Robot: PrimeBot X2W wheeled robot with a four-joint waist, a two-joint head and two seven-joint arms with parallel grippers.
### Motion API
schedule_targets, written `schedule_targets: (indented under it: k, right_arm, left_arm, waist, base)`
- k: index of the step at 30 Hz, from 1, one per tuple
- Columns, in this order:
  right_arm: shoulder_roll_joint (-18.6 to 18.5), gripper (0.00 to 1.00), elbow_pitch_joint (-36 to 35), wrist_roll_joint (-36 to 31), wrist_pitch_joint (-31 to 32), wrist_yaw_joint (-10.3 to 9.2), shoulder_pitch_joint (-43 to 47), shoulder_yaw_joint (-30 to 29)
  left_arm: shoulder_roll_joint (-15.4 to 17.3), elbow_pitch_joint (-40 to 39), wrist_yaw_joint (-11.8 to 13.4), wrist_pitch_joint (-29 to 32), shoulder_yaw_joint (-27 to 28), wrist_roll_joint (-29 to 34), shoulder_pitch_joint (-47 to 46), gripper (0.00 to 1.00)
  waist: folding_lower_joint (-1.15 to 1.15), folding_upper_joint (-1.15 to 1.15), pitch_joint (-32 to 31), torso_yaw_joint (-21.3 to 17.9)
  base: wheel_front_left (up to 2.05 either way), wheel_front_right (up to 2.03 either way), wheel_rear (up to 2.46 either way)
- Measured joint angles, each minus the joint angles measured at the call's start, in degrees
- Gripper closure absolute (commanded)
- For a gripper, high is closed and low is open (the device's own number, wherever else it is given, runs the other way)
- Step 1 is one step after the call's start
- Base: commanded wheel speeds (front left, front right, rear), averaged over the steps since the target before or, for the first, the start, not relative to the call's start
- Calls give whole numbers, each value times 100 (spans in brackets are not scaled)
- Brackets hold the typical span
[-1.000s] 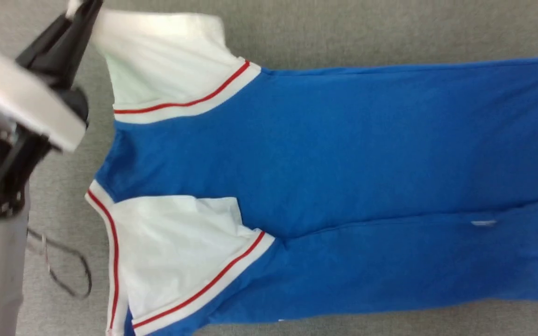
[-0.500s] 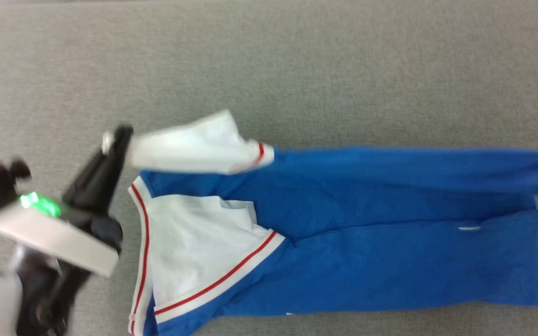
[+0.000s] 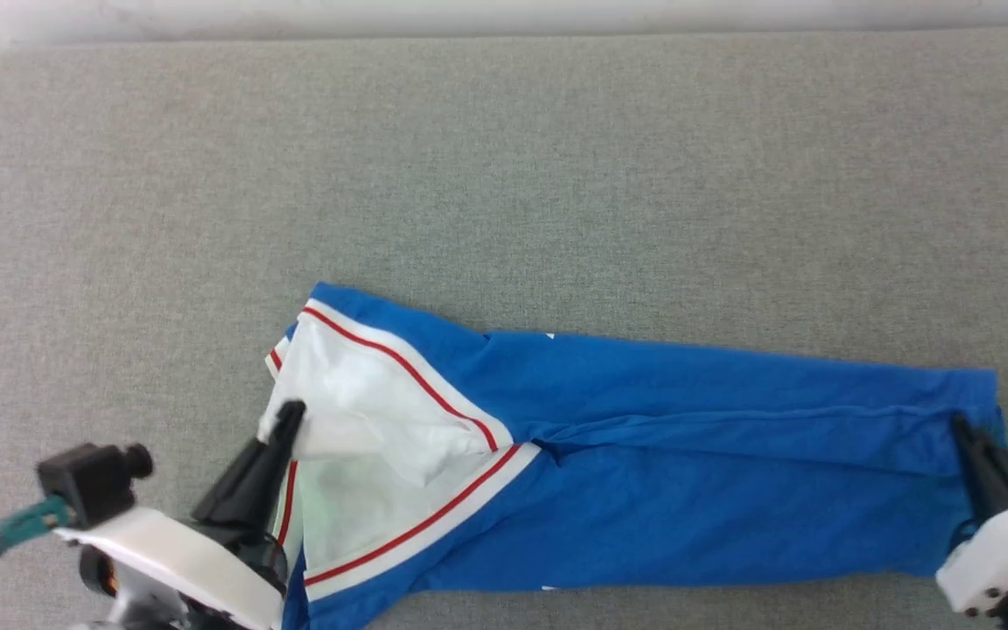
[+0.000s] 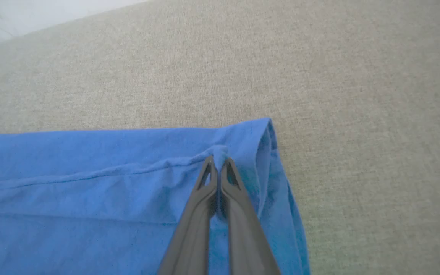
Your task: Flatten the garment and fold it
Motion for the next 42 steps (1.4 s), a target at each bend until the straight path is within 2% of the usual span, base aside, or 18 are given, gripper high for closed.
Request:
schedule_targets:
  k: [1,2,3,4,5,6,12,16,21,27,32,37,42]
  right_arm:
    - [-15,19,66,-23,0,0,0,51]
    - [-32,0,122,-55,1,0,0,90]
    - [-38,0,176,-55,0,0,-1,102]
    - [-36,0,225,-54,-2,0,-2,93]
    - [-38,0,269,-54,0,0,-1,90]
    - [-52,0,304,-52,3,0,-1,97]
    - [-4,0,115,126,27,0,12,-100]
    - [69,0,-224,292,68,0,48,-427]
    - [92,0,-205,144,174,0,120,-860]
    - [118,0,269,76,267,0,105,-797]
    - [127,0,689,-52,220,0,-78,-572]
    - [132,0,1001,-163,231,0,-300,-391]
    - [120,0,1254,-201,577,0,-422,-346]
  left_arm:
    - [-23,102,0,-1,-34,5,-2,100]
    - [-24,224,0,15,-80,47,-7,100]
    - [-21,342,0,49,-138,88,-11,88]
    - [-31,436,0,52,-170,96,-13,69]
    - [-43,509,0,49,-181,101,-18,31]
    - [-42,567,1,66,-192,105,-23,0]
    - [-103,478,70,-152,-34,97,-11,0]
    - [-190,99,277,-836,356,288,23,0]
    - [-345,-268,834,-2018,854,1201,118,0]
    - [-593,-566,1252,-2331,1022,2469,215,0]
    - [-923,-702,1240,-2337,1010,3115,225,0]
    - [-1176,-650,1046,-2337,1001,3238,221,0]
    - [-1319,-542,875,-2337,1018,3325,194,0]
  waist:
    - [0,0,-17,-6]
    - [0,0,-32,-14]
    - [0,0,-47,-25]
    - [0,0,-60,-37]
    - [1,0,-77,-49]
    - [0,0,-94,-65]
    - [0,0,-226,-148]
    - [0,0,-338,-211]
    - [0,0,-434,-279]
    - [1,0,-414,-263]
    - [1,0,-369,-197]
    - [1,0,-311,-81]
    - [1,0,-258,43]
  base:
    - [0,0,0]
    - [0,0,0]
    - [0,0,0]
    - [0,0,0]
    - [0,0,0]
    - [0,0,0]
    - [0,0,0]
    - [0,0,0]
    - [0,0,0]
    - [0,0,0]
    - [0,0,0]
    - [0,0,0]
    - [0,0,0]
